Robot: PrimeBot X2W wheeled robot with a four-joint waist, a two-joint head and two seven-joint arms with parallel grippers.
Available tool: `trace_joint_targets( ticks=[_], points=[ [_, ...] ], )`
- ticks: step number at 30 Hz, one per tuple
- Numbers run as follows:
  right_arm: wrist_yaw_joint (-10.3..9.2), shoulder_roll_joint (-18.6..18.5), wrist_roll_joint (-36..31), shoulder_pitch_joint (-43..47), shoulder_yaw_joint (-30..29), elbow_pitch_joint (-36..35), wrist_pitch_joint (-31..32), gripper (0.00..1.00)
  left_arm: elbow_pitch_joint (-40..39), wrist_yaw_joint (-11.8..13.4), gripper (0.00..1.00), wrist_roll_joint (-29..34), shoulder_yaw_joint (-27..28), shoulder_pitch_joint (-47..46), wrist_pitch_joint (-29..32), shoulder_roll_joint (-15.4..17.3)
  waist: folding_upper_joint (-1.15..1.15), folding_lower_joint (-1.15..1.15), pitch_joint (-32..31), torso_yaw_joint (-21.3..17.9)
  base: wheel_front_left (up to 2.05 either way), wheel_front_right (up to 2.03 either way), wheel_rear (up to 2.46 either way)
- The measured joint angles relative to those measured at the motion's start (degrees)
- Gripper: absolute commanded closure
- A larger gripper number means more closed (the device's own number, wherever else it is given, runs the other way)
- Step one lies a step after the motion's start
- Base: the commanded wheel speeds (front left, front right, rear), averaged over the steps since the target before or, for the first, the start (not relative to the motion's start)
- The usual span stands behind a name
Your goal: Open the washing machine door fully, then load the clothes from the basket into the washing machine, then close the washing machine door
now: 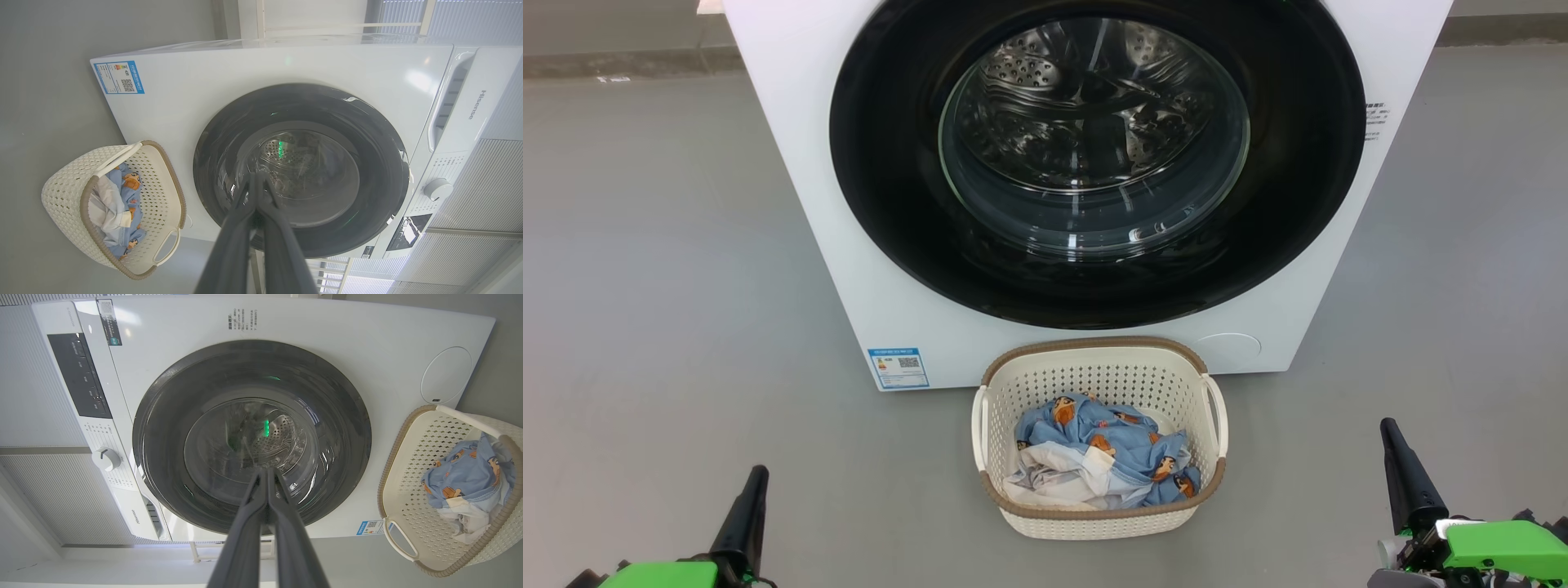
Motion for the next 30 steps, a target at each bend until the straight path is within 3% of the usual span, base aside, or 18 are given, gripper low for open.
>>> trace_joint_targets(
  ticks=[21,22,30],
  points=[
    [0.00,0.01,-0.01,0.00,-0.01,0.01,0.00,1.00,0.00,0.00,1.00,0.01,0.01,-0.01,0.00,-0.01,0.00,0.00,0.00,0.00,0.00,0.00,0.00],
    [0.00,0.03,0.00,0.05,-0.01,0.13,-0.02,0.00,0.13,0.02,0.00,-0.02,-0.02,0.07,-0.02,-0.02,0.00,0.00,0.00,0.00,0.00,0.00,0.00],
    [0.00,0.89,0.02,2.68,0.05,3.42,-0.41,0.00,3.16,0.27,0.00,-0.03,-0.56,2.81,-0.21,-1.44,0.00,0.02,0.08,0.01,0.00,0.00,0.00]
  ],
)
